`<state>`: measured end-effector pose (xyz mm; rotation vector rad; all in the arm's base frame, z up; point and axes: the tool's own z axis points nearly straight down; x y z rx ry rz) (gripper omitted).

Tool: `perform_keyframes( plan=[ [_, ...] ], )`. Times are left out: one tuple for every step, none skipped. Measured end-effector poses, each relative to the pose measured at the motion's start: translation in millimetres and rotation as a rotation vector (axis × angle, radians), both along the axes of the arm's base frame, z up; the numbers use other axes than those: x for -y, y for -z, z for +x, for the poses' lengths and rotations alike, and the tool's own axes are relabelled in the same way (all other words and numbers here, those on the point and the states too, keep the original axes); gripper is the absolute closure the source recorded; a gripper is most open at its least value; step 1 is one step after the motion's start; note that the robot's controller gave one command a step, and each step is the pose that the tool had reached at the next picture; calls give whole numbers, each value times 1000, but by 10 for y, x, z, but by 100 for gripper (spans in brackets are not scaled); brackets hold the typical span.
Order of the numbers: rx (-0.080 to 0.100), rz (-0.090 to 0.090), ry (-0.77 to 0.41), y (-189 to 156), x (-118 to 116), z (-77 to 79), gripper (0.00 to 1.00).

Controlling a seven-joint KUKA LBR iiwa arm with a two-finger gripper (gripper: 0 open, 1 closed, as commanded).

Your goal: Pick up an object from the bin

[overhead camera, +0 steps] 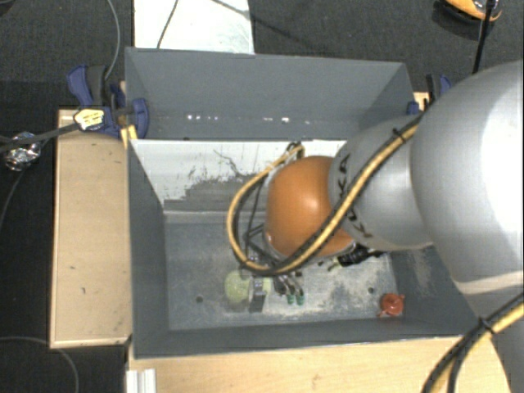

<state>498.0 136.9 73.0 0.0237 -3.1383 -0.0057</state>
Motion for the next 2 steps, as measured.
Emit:
perform_keyframes(
  plan=[
    [0,0,0,0,0,0,100],
    [0,0,1,-30,1,-7,100]
  ],
)
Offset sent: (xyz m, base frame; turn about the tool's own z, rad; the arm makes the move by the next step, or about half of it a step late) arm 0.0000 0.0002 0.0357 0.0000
